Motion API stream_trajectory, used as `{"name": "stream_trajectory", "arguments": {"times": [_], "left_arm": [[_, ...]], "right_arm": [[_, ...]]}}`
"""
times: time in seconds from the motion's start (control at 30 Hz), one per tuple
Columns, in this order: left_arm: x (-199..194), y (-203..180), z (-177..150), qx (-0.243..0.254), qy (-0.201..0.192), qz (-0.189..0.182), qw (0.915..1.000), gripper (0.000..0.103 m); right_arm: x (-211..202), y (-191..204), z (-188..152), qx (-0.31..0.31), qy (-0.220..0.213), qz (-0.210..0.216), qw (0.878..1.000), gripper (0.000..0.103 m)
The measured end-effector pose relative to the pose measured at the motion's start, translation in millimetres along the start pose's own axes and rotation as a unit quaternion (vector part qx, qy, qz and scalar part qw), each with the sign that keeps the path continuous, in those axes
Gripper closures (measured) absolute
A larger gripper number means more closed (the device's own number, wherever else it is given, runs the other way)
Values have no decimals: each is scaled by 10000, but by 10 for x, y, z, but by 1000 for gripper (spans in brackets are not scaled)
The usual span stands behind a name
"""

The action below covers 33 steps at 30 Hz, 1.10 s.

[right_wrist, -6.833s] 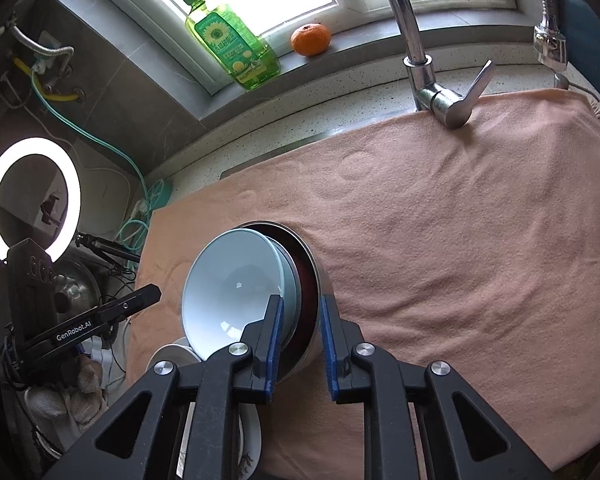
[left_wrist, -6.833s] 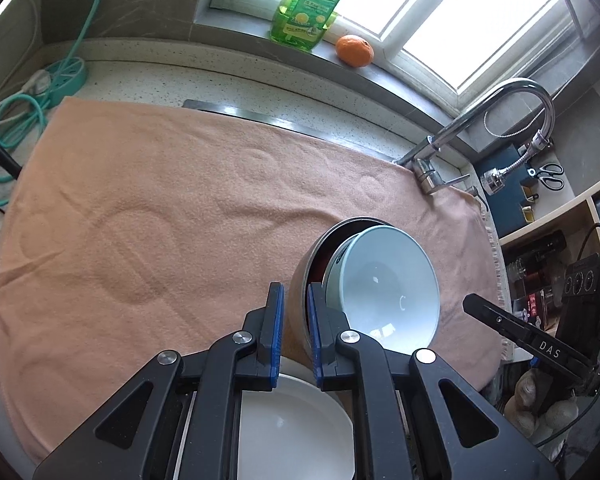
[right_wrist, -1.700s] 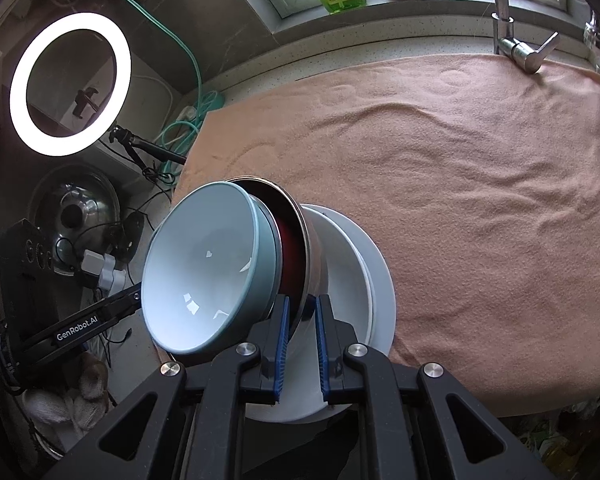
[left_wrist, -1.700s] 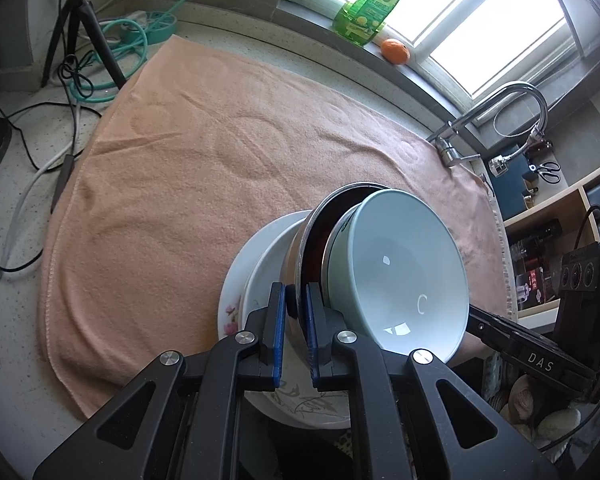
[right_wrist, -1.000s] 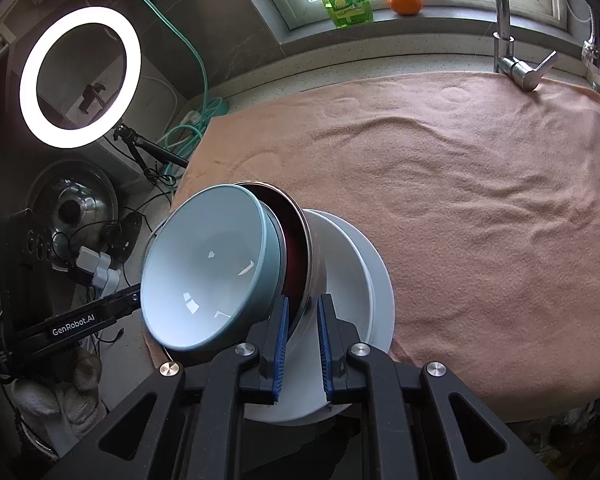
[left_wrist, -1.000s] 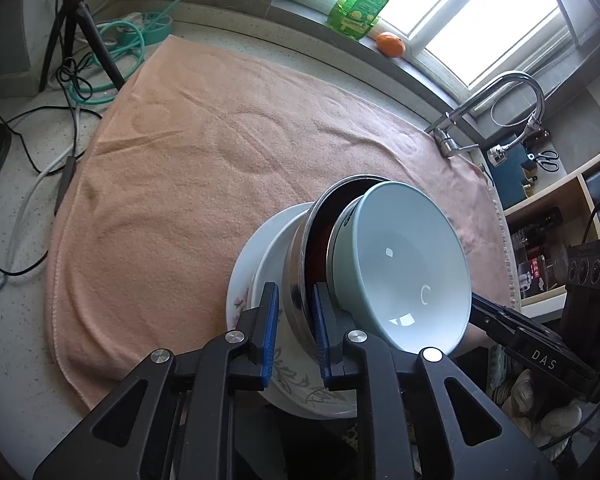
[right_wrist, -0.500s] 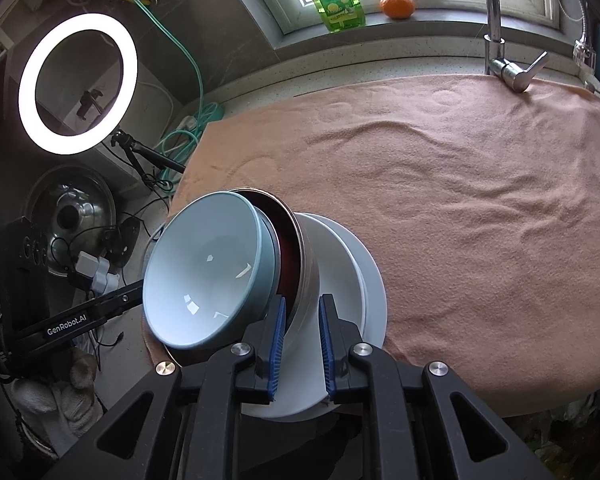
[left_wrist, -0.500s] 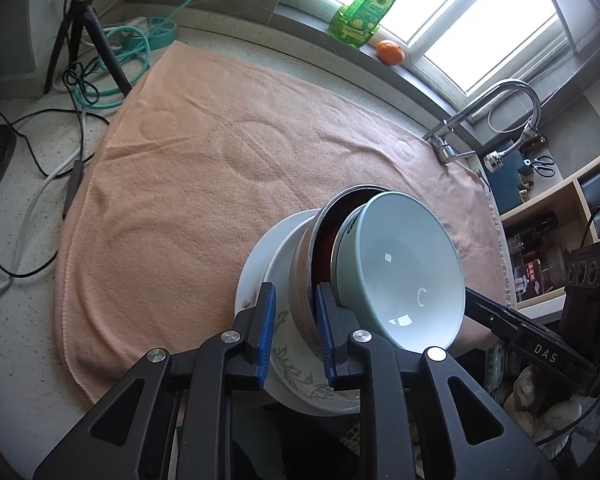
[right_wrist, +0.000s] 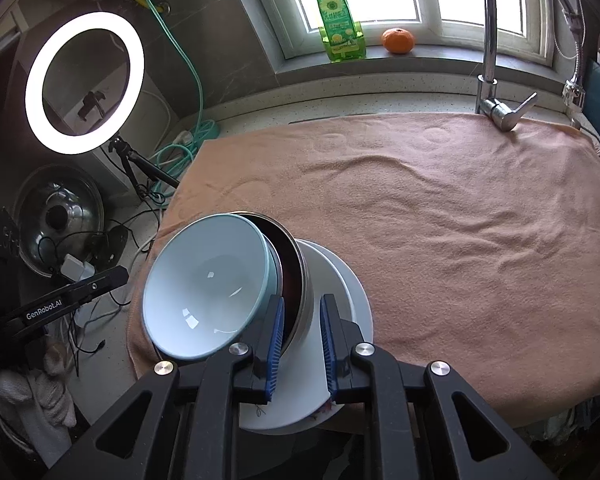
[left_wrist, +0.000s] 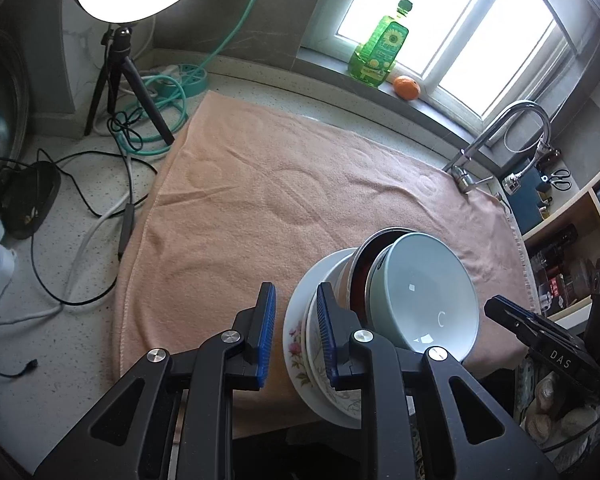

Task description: Organize plates and bowls

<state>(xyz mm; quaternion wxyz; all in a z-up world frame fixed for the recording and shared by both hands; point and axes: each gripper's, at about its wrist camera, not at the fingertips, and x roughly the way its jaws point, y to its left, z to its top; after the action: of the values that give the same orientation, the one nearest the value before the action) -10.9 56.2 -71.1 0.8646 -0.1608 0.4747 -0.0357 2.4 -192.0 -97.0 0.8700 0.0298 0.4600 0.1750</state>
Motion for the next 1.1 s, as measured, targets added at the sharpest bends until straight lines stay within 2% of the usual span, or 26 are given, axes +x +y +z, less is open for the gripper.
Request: {"name": "stream_trajectory", "arguments": {"times": [0.13, 0.2, 0.27, 0.43, 0.53, 0.6, 0.67, 0.73, 0.77, 0.83, 1.1], "left_arm": [[-146, -196, -78, 197, -232, 216, 9993, 82], [-203, -284, -127, 262, -301, 222, 9990, 69], [-250, -348, -179, 286, -391, 269, 9985, 63], [-344, -469, -300, 435, -505, 446, 9968, 63], [-404, -519, -379, 504, -584, 523, 9956, 56], [-438, -549, -427, 536, -655, 633, 9944, 46], [-462, -594, -462, 651, -713, 781, 9923, 45], [-484, -625, -489, 707, -718, 754, 9920, 42], [-489, -631, -497, 696, -720, 741, 9922, 37], [-506, -645, -514, 695, -746, 735, 9921, 36], [-561, -726, -592, 827, -777, 692, 9911, 32]], "right_arm": [[-106, 17, 2, -243, -171, -21, 9996, 71], [-154, 32, -9, -372, -217, -15, 9991, 71], [-200, 42, -32, -457, -290, -39, 9985, 67], [-304, 38, -114, -432, -439, -4, 9981, 62], [-361, 48, -182, -458, -508, -46, 9976, 59], [-393, 60, -230, -478, -558, -52, 9973, 51], [-428, 73, -272, -495, -633, -79, 9967, 44], [-460, 89, -304, -537, -710, -157, 9959, 40], [-472, 102, -317, -564, -743, -195, 9955, 35], [-500, 116, -337, -589, -824, -250, 9945, 27], [-592, 113, -431, -541, -920, -347, 9937, 26]]}}
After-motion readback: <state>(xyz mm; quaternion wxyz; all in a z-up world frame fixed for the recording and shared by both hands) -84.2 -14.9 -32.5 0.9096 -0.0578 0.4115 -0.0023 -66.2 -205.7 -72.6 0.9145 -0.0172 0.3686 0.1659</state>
